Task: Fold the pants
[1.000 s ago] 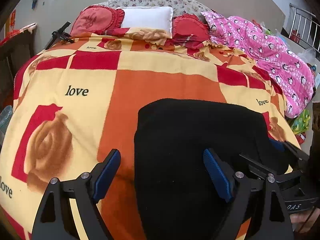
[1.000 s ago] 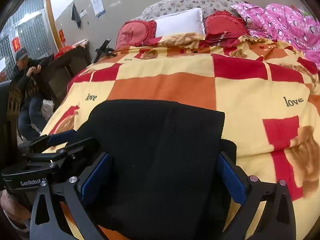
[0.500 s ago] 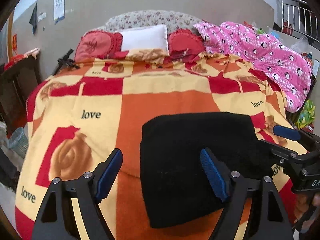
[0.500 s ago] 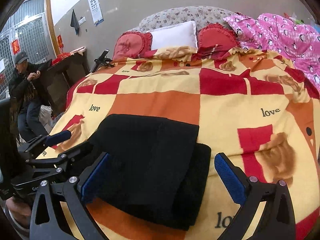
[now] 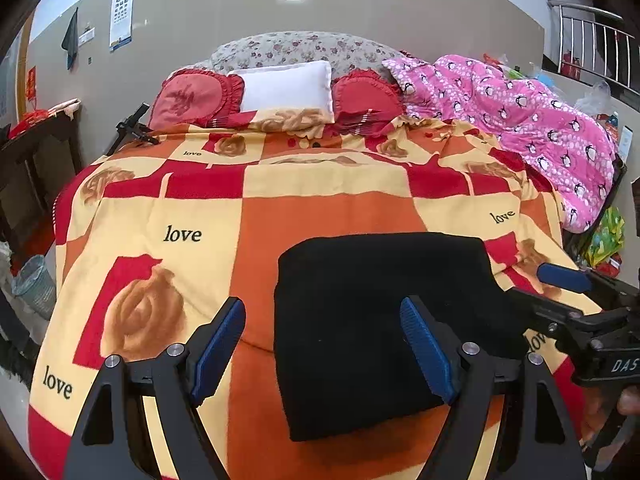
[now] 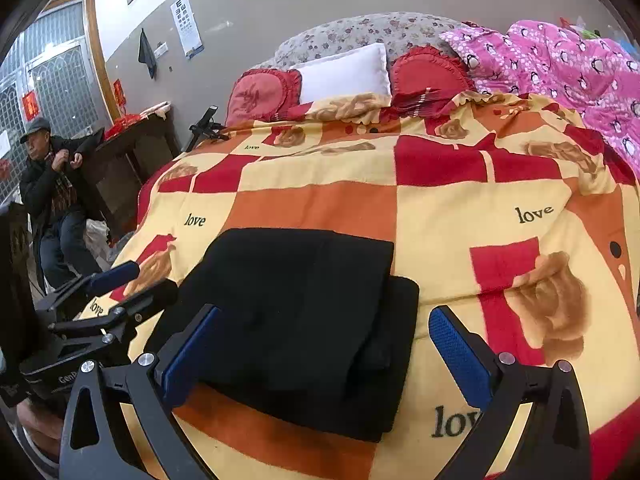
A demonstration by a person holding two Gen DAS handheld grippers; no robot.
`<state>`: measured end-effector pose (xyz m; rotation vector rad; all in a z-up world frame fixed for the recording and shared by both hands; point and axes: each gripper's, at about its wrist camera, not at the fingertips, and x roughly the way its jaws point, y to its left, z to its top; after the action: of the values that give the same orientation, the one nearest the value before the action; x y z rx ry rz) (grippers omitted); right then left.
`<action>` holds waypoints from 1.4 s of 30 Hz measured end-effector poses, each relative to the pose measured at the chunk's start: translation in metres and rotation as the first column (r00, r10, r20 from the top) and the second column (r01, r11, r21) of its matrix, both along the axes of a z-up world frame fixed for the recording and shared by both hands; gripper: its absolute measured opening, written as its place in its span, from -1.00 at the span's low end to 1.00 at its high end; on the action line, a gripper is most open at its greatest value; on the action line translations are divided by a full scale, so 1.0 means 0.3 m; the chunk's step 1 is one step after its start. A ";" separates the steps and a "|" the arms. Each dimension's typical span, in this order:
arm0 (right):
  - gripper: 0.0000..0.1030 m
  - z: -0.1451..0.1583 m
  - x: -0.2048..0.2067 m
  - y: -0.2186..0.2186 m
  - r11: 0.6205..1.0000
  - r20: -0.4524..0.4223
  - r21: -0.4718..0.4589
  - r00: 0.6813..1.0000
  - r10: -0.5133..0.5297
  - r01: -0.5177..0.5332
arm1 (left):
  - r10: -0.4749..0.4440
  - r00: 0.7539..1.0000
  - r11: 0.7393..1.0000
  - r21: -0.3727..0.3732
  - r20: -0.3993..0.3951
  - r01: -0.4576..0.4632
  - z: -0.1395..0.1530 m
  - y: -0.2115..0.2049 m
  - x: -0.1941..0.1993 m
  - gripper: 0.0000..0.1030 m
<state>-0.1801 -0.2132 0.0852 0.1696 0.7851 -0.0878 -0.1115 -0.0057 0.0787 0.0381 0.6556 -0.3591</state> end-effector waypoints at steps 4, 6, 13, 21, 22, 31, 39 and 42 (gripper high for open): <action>0.99 -0.009 0.001 -0.007 1.000 -0.010 0.015 1.000 -0.004 0.004 | 0.000 1.000 1.000 0.009 -0.005 0.001 -0.004 0.001 0.007 0.54; 0.99 -0.016 0.007 -0.014 1.000 -0.019 0.022 1.000 -0.010 0.010 | 0.000 1.000 1.000 0.007 -0.008 0.000 -0.005 0.002 0.011 0.54; 0.99 -0.029 0.017 -0.021 1.000 -0.032 0.028 0.999 -0.013 0.014 | 0.009 1.000 1.000 0.009 -0.018 -0.009 -0.010 -0.004 0.029 0.54; 0.99 -0.049 0.038 -0.033 0.999 -0.053 0.040 0.999 -0.008 0.011 | 0.012 0.998 1.000 -0.026 -0.069 -0.014 -0.021 0.030 0.071 0.54; 0.99 -0.051 0.039 -0.037 0.999 -0.055 0.040 0.998 -0.009 0.011 | 0.020 0.997 0.999 -0.033 -0.076 -0.023 -0.019 0.040 0.077 0.54; 0.99 -0.110 0.063 -0.136 0.986 -0.098 0.148 0.994 -0.057 0.071 | 0.006 0.975 0.981 -0.190 -0.223 -0.049 -0.072 0.123 0.174 0.54; 0.99 -0.201 0.107 -0.170 0.968 -0.166 0.241 0.985 -0.036 0.076 | -0.039 0.951 0.978 -0.205 -0.306 -0.025 -0.156 0.077 0.279 0.57; 0.99 -0.207 0.118 -0.165 0.969 -0.141 0.242 0.990 -0.017 0.051 | -0.070 0.936 0.962 -0.271 -0.346 -0.029 -0.183 0.073 0.316 0.57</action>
<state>-0.1446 -0.2627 0.0230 0.4153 0.9311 -0.0348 -0.0168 0.0161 0.0239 -0.2899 0.9567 -0.4803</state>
